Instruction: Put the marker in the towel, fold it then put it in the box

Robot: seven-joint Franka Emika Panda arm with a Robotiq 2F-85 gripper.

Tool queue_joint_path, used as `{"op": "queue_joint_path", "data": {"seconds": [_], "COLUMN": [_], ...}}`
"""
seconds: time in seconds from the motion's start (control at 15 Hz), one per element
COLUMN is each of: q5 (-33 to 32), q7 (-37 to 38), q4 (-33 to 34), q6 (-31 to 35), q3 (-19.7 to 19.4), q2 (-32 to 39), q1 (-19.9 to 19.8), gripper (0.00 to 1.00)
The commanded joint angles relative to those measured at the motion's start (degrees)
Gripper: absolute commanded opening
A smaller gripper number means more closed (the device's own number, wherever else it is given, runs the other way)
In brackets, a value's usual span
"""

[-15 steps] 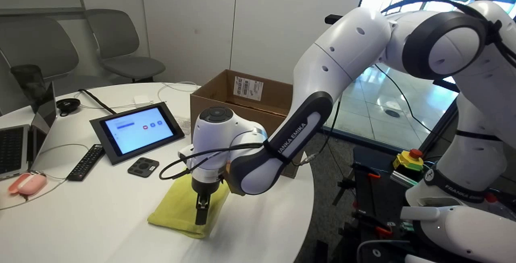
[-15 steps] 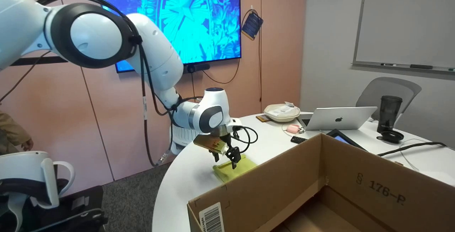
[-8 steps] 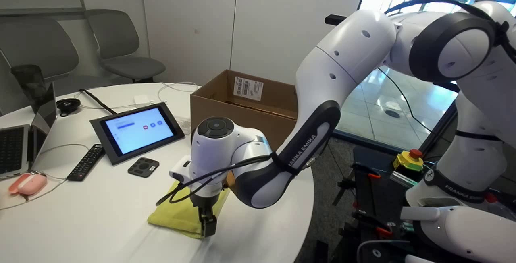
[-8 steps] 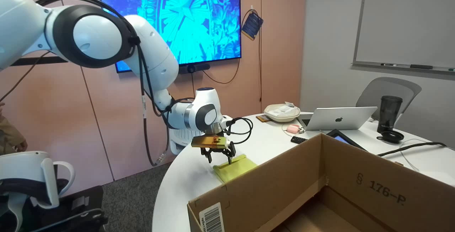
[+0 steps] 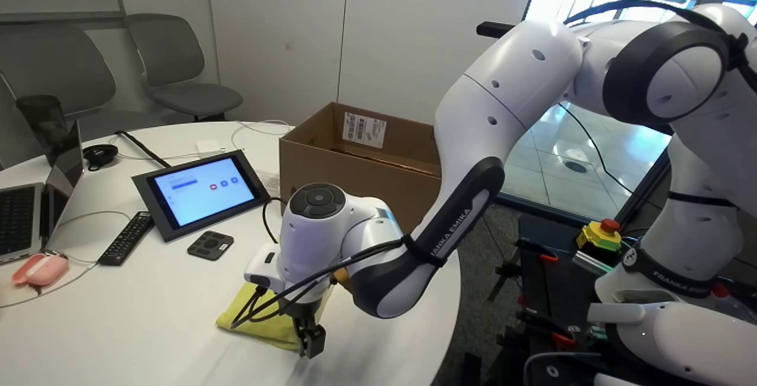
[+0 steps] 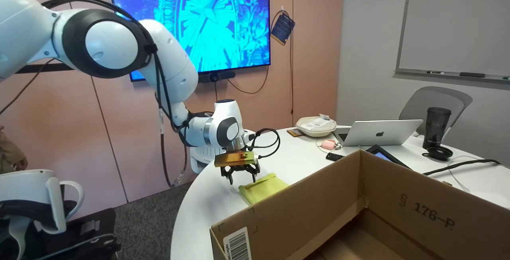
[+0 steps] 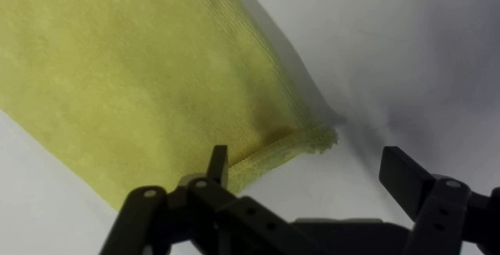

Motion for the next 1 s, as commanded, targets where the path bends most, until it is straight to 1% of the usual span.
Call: {"op": "queue_joint_path", "data": {"seconds": [0.0, 0.53, 0.93], "q5": [-1.4, -1.9, -1.9], "q7": [-2.6, -5.2, -4.2], "q4": [0.4, 2.0, 3.8], "q6": [1.8, 1.7, 2.6], "q3": [0.8, 0.9, -0.2], "q2": [1.5, 4.7, 5.4], "q1": [-0.6, -0.3, -0.1], "gripper": [1.0, 1.0, 1.0]}}
